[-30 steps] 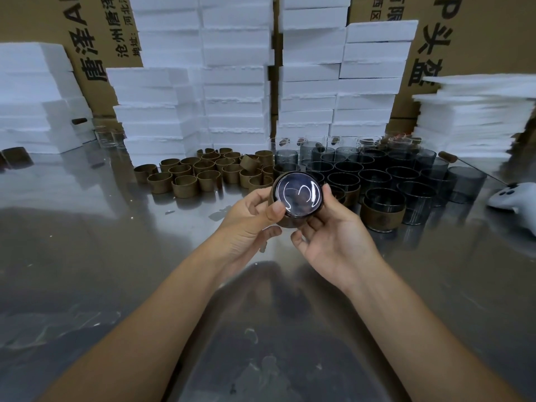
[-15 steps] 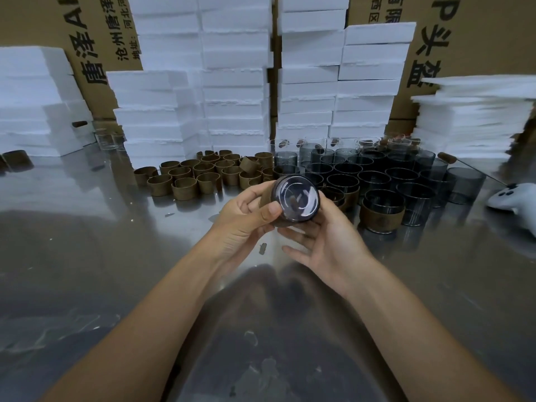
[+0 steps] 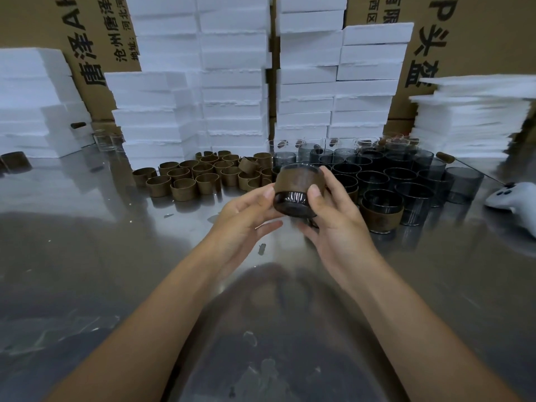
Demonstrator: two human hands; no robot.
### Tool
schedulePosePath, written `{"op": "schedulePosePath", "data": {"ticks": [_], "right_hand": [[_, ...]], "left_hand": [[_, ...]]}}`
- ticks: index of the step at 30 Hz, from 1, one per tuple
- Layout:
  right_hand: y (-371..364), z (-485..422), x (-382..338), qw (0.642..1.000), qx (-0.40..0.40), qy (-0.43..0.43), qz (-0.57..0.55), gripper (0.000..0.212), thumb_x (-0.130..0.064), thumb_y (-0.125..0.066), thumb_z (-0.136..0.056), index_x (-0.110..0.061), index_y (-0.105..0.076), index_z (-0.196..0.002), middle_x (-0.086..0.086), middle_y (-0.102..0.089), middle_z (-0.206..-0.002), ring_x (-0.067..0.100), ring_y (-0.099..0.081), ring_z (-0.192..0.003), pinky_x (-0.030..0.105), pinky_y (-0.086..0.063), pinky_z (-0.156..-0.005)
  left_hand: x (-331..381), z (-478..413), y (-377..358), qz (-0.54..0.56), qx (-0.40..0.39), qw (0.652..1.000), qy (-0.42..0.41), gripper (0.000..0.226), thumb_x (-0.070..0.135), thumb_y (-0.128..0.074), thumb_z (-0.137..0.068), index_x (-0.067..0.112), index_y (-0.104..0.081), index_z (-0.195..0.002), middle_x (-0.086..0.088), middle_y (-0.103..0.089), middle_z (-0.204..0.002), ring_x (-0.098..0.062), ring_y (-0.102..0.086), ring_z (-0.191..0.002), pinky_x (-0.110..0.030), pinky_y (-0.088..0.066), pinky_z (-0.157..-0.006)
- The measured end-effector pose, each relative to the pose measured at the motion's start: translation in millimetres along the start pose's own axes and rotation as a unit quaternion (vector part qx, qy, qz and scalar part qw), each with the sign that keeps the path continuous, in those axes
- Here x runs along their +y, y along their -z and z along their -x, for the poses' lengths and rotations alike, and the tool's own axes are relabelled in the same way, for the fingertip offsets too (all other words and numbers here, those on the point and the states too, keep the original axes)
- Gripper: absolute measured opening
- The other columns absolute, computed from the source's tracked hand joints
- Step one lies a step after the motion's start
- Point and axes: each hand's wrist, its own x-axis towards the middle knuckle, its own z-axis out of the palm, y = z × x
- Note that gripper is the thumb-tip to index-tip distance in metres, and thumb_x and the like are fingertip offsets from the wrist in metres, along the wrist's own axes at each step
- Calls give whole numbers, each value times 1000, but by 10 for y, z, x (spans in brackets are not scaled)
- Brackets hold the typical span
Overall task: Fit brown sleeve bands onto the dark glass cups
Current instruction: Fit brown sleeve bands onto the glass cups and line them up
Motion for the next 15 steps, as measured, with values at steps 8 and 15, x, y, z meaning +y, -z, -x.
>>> {"op": "schedulePosePath", "data": {"ticks": [8,15], "right_hand": [[12,-16,65,997,-17,36,60,43,-13,-61,-90,-32,-51,-128,-10,-63,-123,8,-60,-116,28,-46,-101],[121,-28,85,969,80,70,223,50,-27,-80,-74,-36,-53,-115,-12,-58,-108,5,-61,-98,13,-50,-72]], "left_hand": [[-22,-8,-15,21,55,998,-13,64,36,-66,-69,9,-57,-127,-5,-69,-110,-12,-65,-100,-22,-52,-82],[-69,2,-50,-43,29,998,21,48,37,-62,-74,16,-65,-117,-5,-70,-113,-16,-63,-110,-35,-47,-99]]}}
